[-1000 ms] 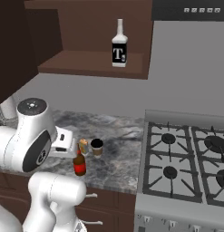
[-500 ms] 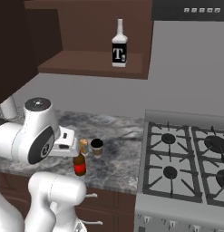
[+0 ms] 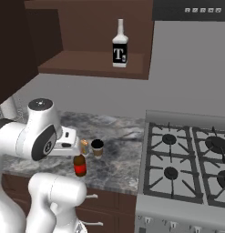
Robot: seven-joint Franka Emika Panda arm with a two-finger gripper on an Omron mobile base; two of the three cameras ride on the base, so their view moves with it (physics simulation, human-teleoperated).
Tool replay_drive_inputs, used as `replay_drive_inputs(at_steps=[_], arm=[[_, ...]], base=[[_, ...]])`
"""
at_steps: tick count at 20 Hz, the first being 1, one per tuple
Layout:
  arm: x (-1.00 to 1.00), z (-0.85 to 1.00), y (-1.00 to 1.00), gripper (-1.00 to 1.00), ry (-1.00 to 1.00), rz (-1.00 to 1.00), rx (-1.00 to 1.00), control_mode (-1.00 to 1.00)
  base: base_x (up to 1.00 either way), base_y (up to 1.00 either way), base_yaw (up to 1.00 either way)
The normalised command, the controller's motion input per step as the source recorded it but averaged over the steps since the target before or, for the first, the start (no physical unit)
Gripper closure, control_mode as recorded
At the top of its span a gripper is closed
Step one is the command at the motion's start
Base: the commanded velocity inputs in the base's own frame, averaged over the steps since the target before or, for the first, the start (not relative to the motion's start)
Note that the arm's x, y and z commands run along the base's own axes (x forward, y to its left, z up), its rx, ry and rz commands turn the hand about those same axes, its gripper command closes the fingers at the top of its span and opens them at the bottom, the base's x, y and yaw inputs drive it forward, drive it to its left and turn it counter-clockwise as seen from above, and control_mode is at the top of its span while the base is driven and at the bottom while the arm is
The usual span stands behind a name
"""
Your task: Sort all alcoholic drinks to one cabinet, and non-alcoholic drinks to the other.
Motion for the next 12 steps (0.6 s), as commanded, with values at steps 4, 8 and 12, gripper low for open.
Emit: replay_drive_inputs(at_steps=[4,8,12], arm=[[0.10,-0.24,0.00,-1.00,-0.06,0.00,-0.04,-1.00],[0.14,-0.28,0.00,-1.00,-0.05,0.00,-0.04,-1.00],[0.13,-0.29,0.00,-1.00,-0.05,0.00,-0.04,-1.00]], base=[[0.00,0.00,0.00],[0.00,0.00,0.00],[0.00,0.00,0.00]])
